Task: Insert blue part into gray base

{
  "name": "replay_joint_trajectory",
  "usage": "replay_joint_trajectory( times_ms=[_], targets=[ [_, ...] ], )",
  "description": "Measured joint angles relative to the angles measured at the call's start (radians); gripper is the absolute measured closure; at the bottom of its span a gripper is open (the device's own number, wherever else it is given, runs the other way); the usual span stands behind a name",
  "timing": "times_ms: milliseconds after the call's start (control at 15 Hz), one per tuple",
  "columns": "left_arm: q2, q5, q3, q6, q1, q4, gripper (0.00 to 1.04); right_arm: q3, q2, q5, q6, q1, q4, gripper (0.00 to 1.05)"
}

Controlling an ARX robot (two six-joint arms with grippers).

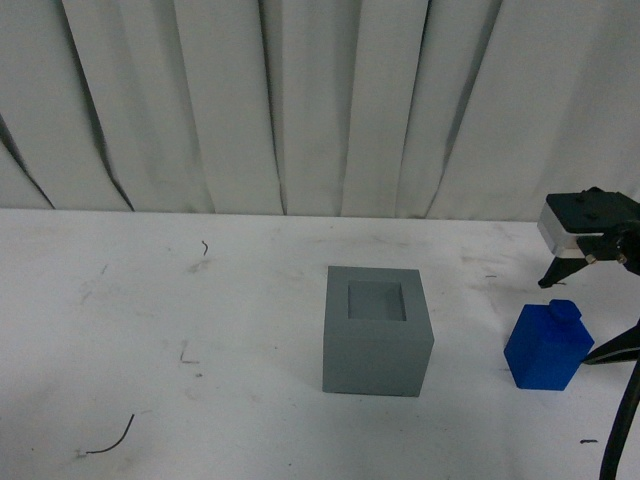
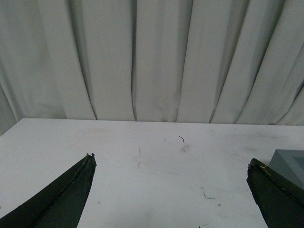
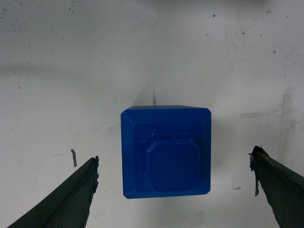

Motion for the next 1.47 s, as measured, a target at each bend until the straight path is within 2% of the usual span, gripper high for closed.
replay_joint_trajectory(
  times_ms=[600,800,867,1333,1467],
  targets=[
    [0.0,0.0,0.0,0.0,0.0,0.0,0.07,-0.02,0.033,-0.011,0.0,0.012,0.026,0.07],
    [0.0,0.0,0.0,0.0,0.0,0.0,0.07,-0.022,0.035,-0.011,0.0,0.018,0.027,0.38],
    [0.0,0.0,0.0,0.0,0.0,0.0,0.07,-0.024,0.035,-0.019,0.0,0.019,0.031,0.57],
    [0.0,0.0,0.0,0.0,0.0,0.0,0.07,-0.01,-0.017,-0.029,0.043,0.087,-0.038,0.58],
    [0.0,0.0,0.0,0.0,0.0,0.0,0.07,0.032,-0.071,-0.067,0.066,0.107,-0.097,0.58]
  ],
)
